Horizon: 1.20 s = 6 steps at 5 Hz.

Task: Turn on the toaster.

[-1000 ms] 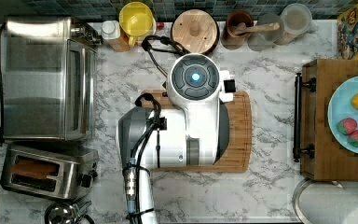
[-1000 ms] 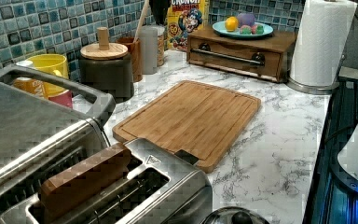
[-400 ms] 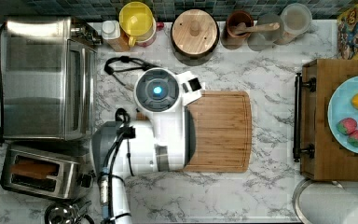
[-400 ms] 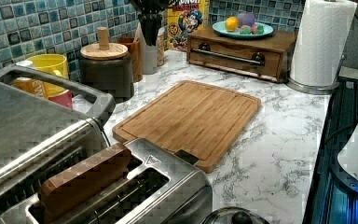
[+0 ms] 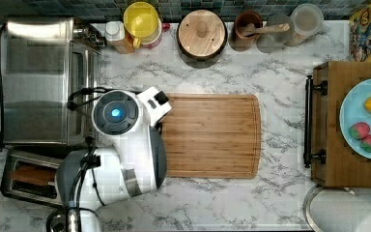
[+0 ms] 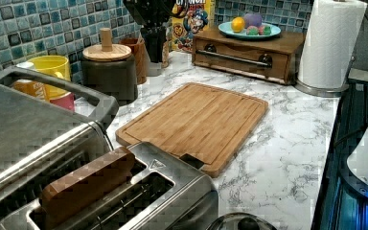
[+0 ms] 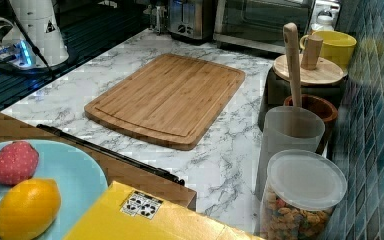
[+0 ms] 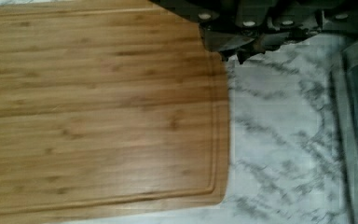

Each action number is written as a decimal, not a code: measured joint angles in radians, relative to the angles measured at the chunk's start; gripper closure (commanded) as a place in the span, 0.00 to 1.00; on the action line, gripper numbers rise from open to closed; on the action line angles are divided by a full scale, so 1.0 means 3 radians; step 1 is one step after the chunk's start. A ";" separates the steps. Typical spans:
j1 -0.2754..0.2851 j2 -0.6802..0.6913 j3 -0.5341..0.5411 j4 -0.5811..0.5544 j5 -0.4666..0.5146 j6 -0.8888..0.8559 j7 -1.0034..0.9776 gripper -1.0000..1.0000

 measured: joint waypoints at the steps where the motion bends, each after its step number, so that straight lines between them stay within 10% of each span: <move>1: 0.0065 -0.0111 0.0100 -0.0072 0.0078 -0.0008 0.0000 1.00; 6: 0.0279 -0.0404 0.0527 -0.0586 0.0136 -0.0142 -0.0511 1.00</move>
